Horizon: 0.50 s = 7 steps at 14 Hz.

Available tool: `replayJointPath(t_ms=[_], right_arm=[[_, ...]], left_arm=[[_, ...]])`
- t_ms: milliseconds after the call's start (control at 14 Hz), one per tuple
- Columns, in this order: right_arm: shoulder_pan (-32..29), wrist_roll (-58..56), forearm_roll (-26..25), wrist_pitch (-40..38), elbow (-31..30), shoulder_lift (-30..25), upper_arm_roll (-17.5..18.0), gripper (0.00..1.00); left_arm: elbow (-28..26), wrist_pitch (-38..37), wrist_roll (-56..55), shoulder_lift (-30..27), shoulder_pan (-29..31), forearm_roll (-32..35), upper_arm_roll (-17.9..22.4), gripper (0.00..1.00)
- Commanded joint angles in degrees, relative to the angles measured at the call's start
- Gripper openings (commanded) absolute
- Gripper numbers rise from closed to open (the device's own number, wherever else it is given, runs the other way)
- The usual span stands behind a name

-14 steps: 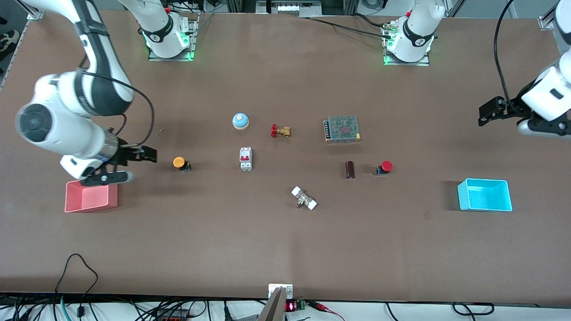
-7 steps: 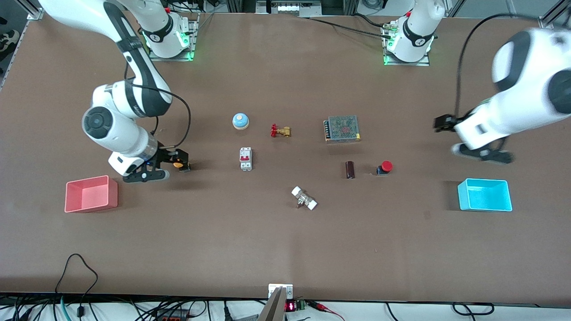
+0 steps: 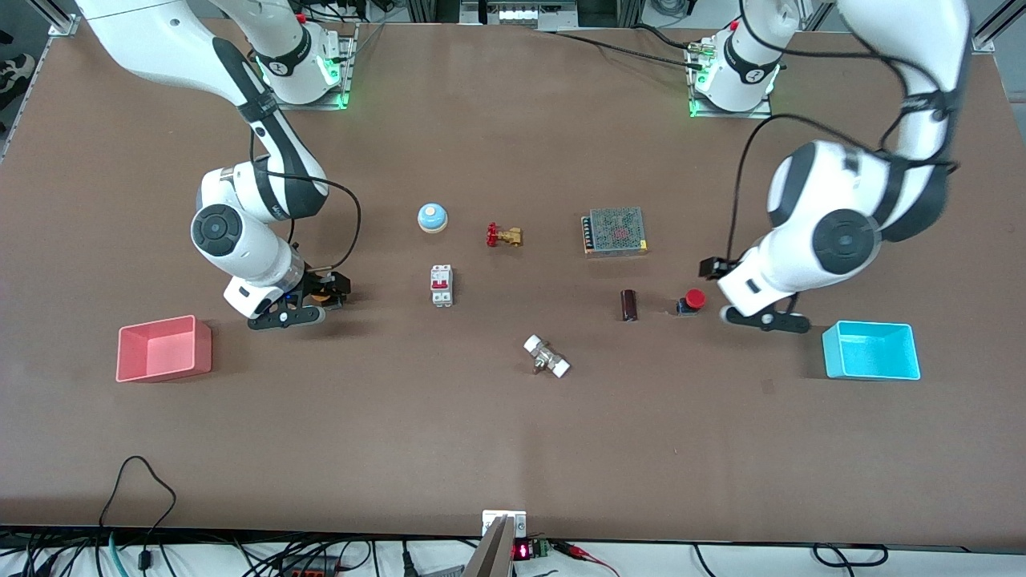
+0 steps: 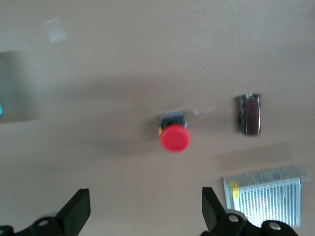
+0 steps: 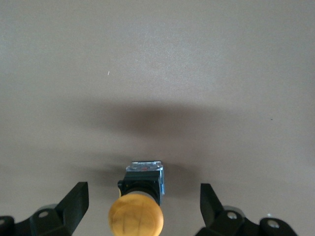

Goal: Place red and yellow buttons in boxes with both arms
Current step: 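Close the right gripper on the yellow button while the left gripper grasps the red button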

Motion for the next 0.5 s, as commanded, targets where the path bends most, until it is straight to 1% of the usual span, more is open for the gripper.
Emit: replayJointPath(t_ms=[0,71,143,286,429], right_arm=[[0.5,1.0,-0.9,1.3,-0.7,0.3,0.1,1.00],[0.7,1.0,-0.9,1.3,-0.7,0.5,0.1,1.00],[0.7,1.0,-0.9,1.4,-0.7,0.6,0.1,0.96],[0.7,1.0,-1.0,1.4,-0.7,0.6,0.1,0.80],[0.8,1.0,-1.9,1.4,-0.7,0.6,0.1,0.64]], left_arm=[[-7.5,10.7,-2.6,-0.1,-2.2,-0.9,0.4,1.00],[-9.5,14.4,-2.7,0.6,-2.1,-0.9,0.4,1.00],[-10.8,17.3,-2.7,1.3,-2.1,-0.9,0.5,1.00],[-11.7,21.4,-3.3,3.3,-2.1,-0.9,0.5,1.00],[-11.9,22.6,-5.0,4.3,-2.2,-0.9,0.5,1.00]])
